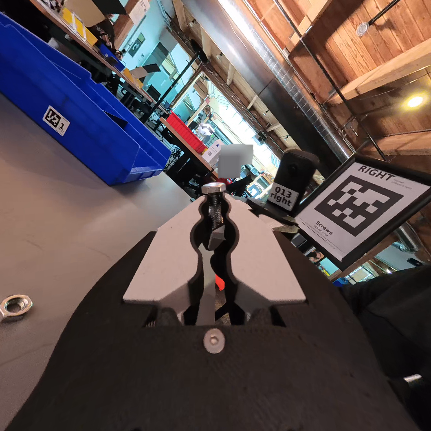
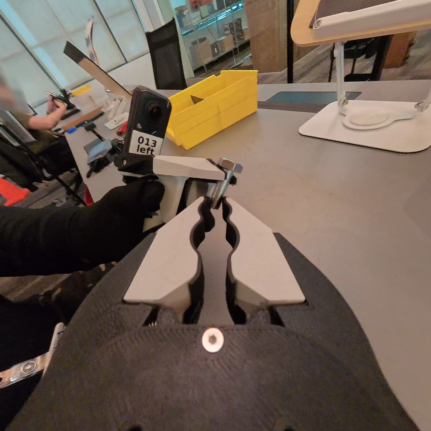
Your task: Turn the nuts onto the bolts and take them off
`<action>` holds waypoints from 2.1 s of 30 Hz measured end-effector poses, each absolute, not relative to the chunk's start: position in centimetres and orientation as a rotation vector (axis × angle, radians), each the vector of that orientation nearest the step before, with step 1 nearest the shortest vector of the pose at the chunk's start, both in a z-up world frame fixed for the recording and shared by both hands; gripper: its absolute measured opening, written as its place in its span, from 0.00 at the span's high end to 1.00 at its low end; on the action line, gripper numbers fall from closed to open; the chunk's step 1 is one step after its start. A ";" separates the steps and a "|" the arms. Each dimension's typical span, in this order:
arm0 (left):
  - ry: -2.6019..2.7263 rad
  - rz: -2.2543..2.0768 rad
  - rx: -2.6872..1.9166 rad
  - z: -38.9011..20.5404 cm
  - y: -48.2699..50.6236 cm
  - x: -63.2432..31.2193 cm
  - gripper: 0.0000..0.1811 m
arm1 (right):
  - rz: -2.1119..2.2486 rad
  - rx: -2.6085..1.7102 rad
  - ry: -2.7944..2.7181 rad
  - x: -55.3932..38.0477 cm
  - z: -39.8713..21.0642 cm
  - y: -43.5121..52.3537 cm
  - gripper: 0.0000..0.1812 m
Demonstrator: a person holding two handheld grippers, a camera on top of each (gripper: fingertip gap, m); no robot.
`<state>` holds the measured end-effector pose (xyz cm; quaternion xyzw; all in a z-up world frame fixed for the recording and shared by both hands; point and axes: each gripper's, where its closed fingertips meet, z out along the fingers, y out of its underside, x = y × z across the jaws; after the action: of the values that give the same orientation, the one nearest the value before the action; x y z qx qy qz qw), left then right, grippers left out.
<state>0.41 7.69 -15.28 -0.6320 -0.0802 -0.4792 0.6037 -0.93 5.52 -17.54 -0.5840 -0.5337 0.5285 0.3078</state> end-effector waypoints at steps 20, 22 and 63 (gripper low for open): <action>0.417 -0.887 -2.279 -19.7 2.4 -1.5 0.81 | 0.194 -0.891 -1.897 -0.8 -20.2 4.4 0.96; 0.524 -0.858 -2.358 -20.0 1.6 -1.6 0.81 | 0.142 -0.844 -1.916 -0.9 -20.4 3.7 0.96; 0.762 -0.801 -2.366 -21.5 1.6 -1.9 0.91 | 0.612 -1.205 -1.835 -1.2 -20.9 4.3 0.80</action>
<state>-1.90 1.57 -21.55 -0.8743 0.2817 -0.2960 0.2620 -1.22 4.33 -20.87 -0.4802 -0.7314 0.2439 0.4182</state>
